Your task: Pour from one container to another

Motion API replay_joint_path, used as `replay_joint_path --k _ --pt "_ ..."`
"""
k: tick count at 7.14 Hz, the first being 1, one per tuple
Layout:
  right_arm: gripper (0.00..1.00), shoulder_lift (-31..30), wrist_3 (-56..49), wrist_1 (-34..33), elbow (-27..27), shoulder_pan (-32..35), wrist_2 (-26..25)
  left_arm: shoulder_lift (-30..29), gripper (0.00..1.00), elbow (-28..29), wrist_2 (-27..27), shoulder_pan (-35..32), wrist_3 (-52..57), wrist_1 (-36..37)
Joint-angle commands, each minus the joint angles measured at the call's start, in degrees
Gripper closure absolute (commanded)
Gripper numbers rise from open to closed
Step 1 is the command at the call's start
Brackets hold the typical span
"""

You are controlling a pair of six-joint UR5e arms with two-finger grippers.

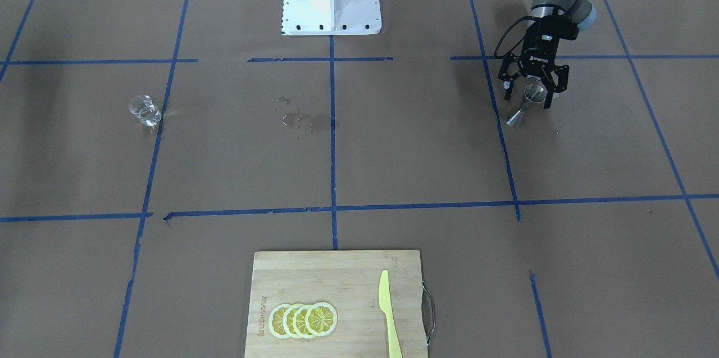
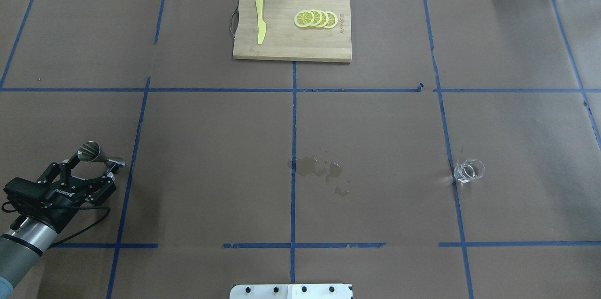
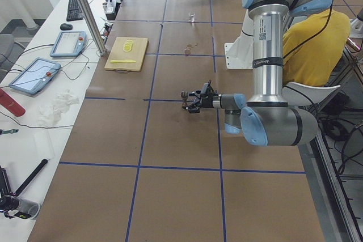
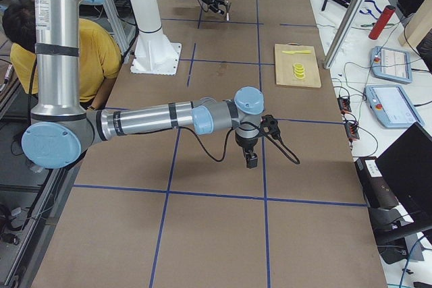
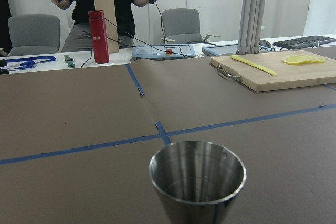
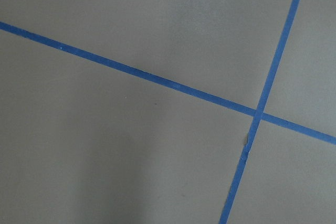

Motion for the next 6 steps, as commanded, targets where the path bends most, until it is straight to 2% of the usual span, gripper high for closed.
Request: replay_joint_path --k 1,3,6 --pt "0.00 0.0 0.0 0.0 0.0 0.1 0.0 -2.9 0.01 2.2 -0.5 -2.2 0.1 0.2" --pt "0.00 0.0 0.0 0.0 -0.1 0.0 0.0 -2.9 0.03 2.4 -1.7 -2.8 0.2 0.2" --pt "0.00 0.2 0.2 0.0 0.3 0.1 0.1 -2.6 0.13 2.5 -4.5 -2.9 2.9 0.0"
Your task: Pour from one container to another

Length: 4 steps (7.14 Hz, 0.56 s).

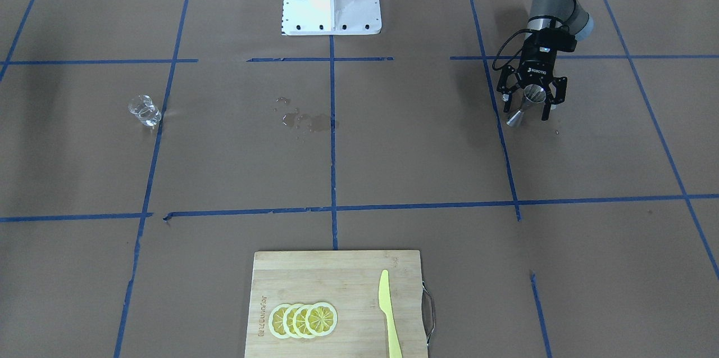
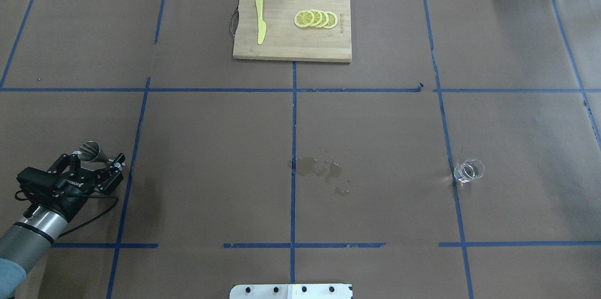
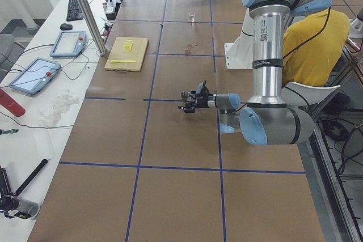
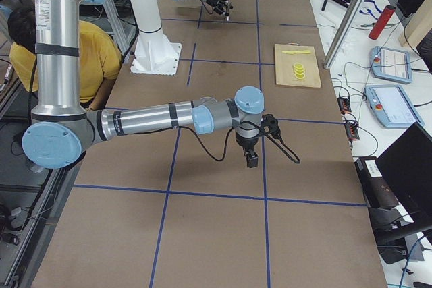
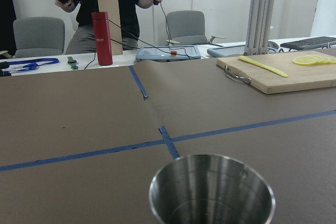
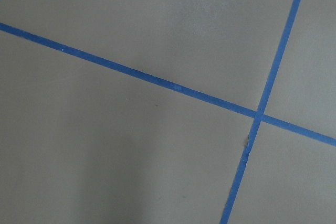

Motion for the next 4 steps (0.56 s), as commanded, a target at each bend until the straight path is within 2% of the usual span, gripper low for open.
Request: replay_joint_path --k 1,3,4 --pt "0.00 0.0 0.1 0.0 0.2 0.0 0.1 0.1 0.16 0.2 -1.0 -0.1 3.0 -0.5" --pt "0.00 0.0 0.1 0.0 0.2 0.0 0.1 0.1 0.27 0.3 -1.1 -0.2 3.0 -1.4" --pt "0.00 0.1 0.0 0.0 0.1 0.0 0.1 0.1 0.37 0.3 -1.1 -0.2 3.0 -1.5"
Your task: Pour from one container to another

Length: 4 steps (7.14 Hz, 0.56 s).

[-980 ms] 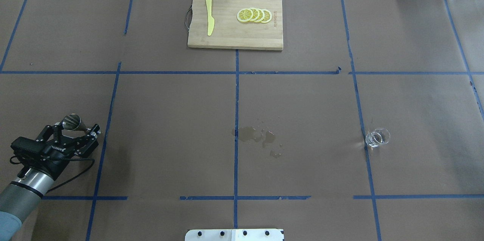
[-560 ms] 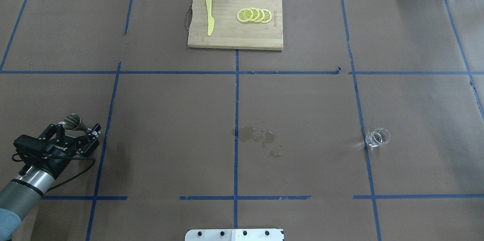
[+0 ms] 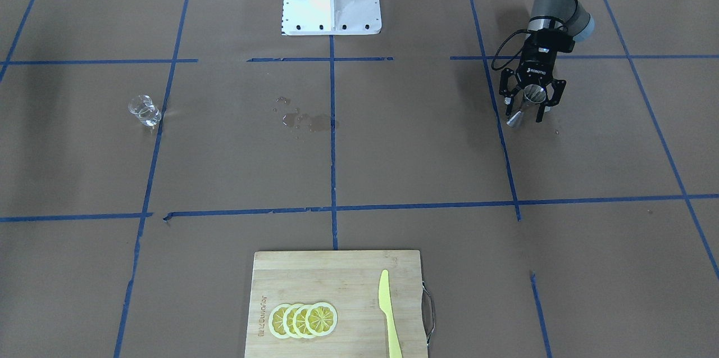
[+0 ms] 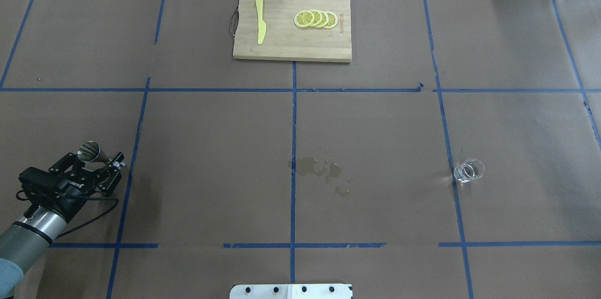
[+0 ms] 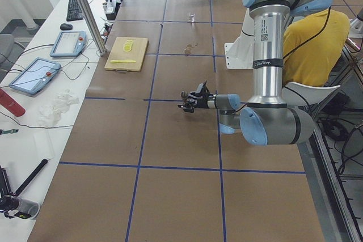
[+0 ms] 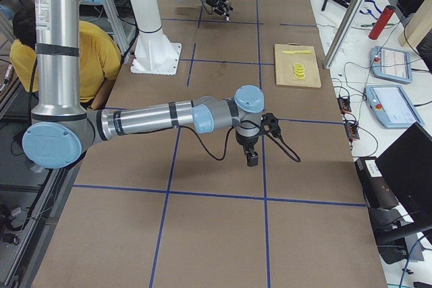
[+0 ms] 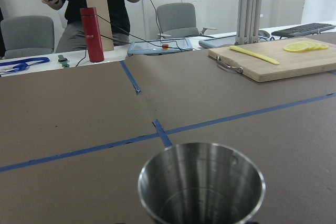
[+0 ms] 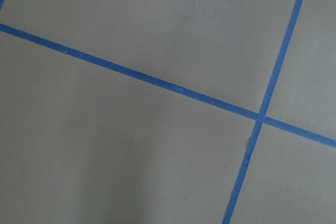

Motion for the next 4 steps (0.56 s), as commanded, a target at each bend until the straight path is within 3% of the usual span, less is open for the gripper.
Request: replay_joint_path --k 1,2,3,4 --pt "0.00 0.0 0.0 0.0 0.0 0.1 0.0 0.1 0.58 0.0 -0.1 0.0 0.2 -0.8" --pt "0.00 0.1 -0.1 0.0 0.0 0.0 0.0 0.4 0.91 -0.4 -0.1 -0.1 0.1 -0.9" --pt "0.00 0.0 -0.1 0.0 0.0 0.0 0.0 0.7 1.00 -0.7 -0.1 -0.1 0.1 -1.0" --pt "0.00 0.1 -0.1 0.0 -0.1 0.1 0.0 0.9 1.00 -0.6 -0.6 -0.1 0.2 -4.0"
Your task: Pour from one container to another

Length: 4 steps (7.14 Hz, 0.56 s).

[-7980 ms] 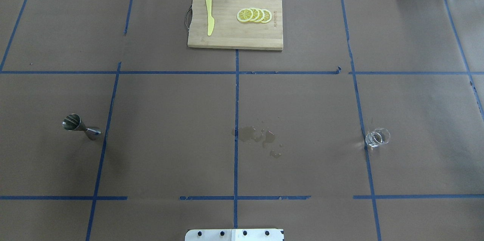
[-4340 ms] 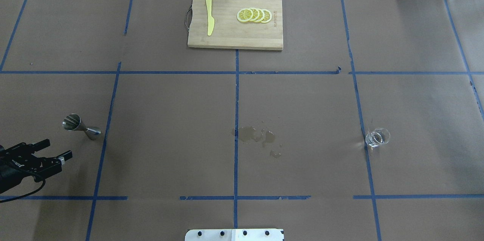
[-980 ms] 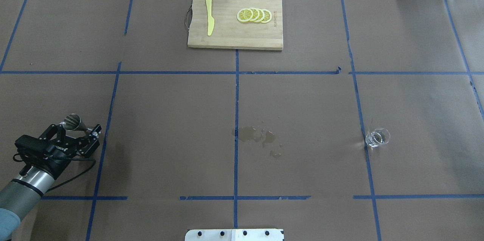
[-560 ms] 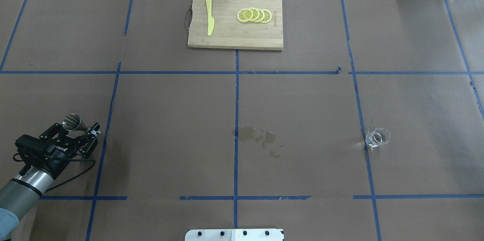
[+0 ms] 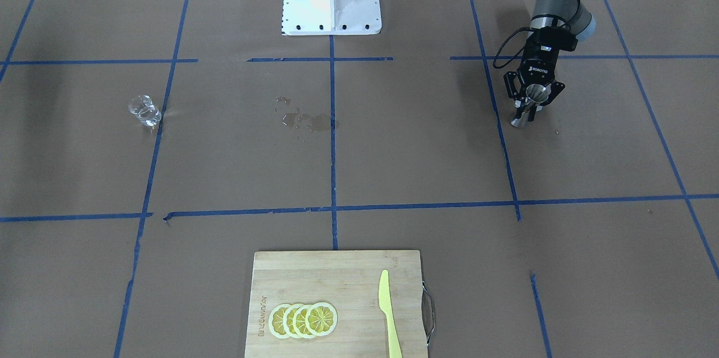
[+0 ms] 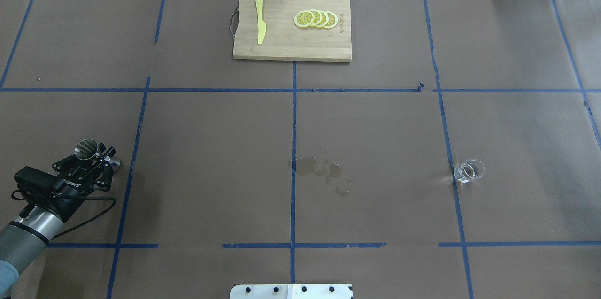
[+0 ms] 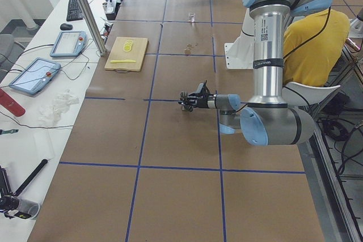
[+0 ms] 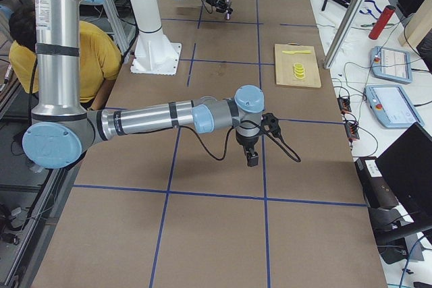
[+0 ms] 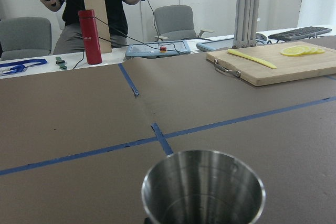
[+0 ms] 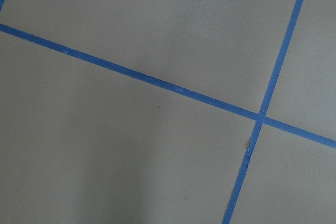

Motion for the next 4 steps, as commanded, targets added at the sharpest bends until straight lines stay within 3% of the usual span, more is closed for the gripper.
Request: replay_joint_path --k 1,4 --pt "0.00 0.0 -0.1 0.0 0.0 0.1 0.0 1.7 1.00 -0.7 -3.2 -0.2 0.1 -3.3" --pt "0.00 0.8 -0.1 0.9 0.7 0.1 0.0 2.4 1.00 -6.4 -5.8 -1.0 2.1 -3.1"
